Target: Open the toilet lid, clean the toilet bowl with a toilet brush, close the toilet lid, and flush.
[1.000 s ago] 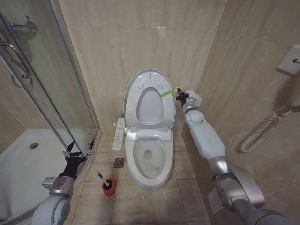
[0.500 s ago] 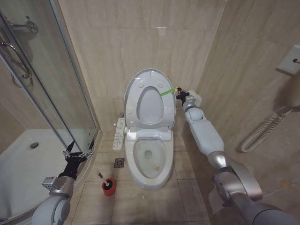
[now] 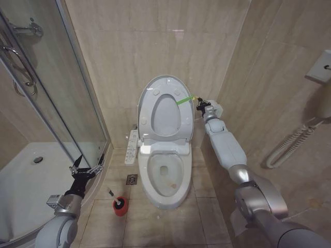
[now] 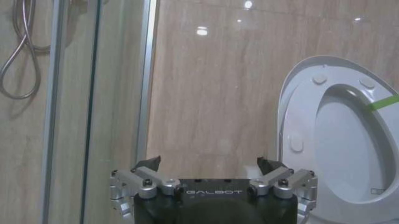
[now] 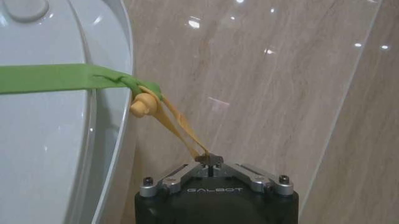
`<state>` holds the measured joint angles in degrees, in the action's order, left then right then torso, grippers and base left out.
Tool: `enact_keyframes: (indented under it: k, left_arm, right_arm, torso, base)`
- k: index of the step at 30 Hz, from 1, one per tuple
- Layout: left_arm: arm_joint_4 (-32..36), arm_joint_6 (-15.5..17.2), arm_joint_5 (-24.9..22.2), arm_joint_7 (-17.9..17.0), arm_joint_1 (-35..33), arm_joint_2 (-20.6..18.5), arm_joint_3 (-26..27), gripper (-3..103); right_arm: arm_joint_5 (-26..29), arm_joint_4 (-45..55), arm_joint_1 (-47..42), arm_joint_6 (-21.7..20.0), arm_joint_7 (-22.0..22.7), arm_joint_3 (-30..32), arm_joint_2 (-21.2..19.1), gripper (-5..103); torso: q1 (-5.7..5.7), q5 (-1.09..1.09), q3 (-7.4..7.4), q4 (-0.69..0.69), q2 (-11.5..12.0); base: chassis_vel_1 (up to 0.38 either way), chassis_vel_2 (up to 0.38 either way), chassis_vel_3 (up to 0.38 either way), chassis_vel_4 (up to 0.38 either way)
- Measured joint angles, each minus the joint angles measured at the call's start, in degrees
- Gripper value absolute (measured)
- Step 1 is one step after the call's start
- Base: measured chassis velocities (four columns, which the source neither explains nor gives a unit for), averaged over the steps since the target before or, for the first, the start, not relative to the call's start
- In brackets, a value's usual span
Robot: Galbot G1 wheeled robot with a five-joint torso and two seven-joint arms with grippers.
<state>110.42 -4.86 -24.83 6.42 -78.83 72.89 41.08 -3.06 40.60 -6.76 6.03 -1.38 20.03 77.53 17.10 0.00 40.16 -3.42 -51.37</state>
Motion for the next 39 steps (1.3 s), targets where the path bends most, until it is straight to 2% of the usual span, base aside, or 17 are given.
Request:
enact_keyframes:
  k: [5,9,10,17,18,24,25,32,33,39]
  left_arm:
    - [0.0,0.0,0.0,0.0,0.0,0.0,0.0,100]
    - [0.0,0.0,0.0,0.0,0.0,0.0,0.0,100]
    - [0.0,0.0,0.0,0.0,0.0,0.0,0.0,100]
    - [0.0,0.0,0.0,0.0,0.0,0.0,0.0,100]
    - [0.0,0.0,0.0,0.0,0.0,0.0,0.0,100]
    - [0.0,0.0,0.0,0.0,0.0,0.0,0.0,100]
    - [0.0,0.0,0.0,0.0,0.0,0.0,0.0,100]
    - [0.0,0.0,0.0,0.0,0.0,0.0,0.0,100]
    - [0.0,0.0,0.0,0.0,0.0,0.0,0.0,100]
    - [0.0,0.0,0.0,0.0,0.0,0.0,0.0,100]
  right_arm:
    - [0.6,0.6,-0.3,0.7,0.1,0.4,0.1,0]
    - [4.2,5.6,-2.9,0.5,0.4,0.2,-1.4,0]
    - [5.6,7.6,-4.2,0.6,0.4,0.2,-2.1,9]
    - [8.9,14.1,-8.6,0.3,1.0,0.4,-4.5,9]
    - [9.2,15.4,-9.4,0.0,1.0,0.6,-5.1,35]
    - [11.4,20.7,-14.2,-1.0,0.7,0.9,-7.0,35]
    - [12.3,22.0,-15.4,-1.4,0.7,0.9,-7.4,63]
    - [16.3,30.2,-21.3,-3.5,1.5,1.5,-8.6,63]
    - [16.6,31.8,-22.3,-3.7,1.9,2.0,-8.6,89]
    - [18.3,39.8,-26.9,-5.2,4.2,3.7,-9.1,89]
  torso:
    - [0.0,0.01,0.0,0.0,0.0]
    - [0.0,0.01,0.0,-0.01,0.0]
    - [0.01,0.02,0.01,-0.02,0.0]
    - [0.01,0.02,0.0,-0.03,0.0]
    - [0.01,0.02,0.01,-0.02,0.0]
    - [0.01,0.01,0.0,-0.01,0.0]
    - [0.01,0.01,0.0,-0.01,0.0]
    - [0.01,0.02,0.0,-0.01,0.0]
    - [0.01,0.01,0.0,0.0,0.0]
    - [0.0,0.01,0.0,0.0,0.0]
  base:
    - [0.0,0.0,0.0,0.0]
    - [0.0,0.0,0.0,0.0]
    - [0.0,0.0,0.0,0.0]
    - [0.0,0.0,0.0,0.0]
    - [0.0,0.0,0.0,0.0]
    - [0.0,0.0,0.0,0.0]
    - [0.0,0.0,0.0,0.0]
    - [0.0,0.0,0.0,0.0]
    - [0.0,0.0,0.0,0.0]
    - [0.0,0.0,0.0,0.0]
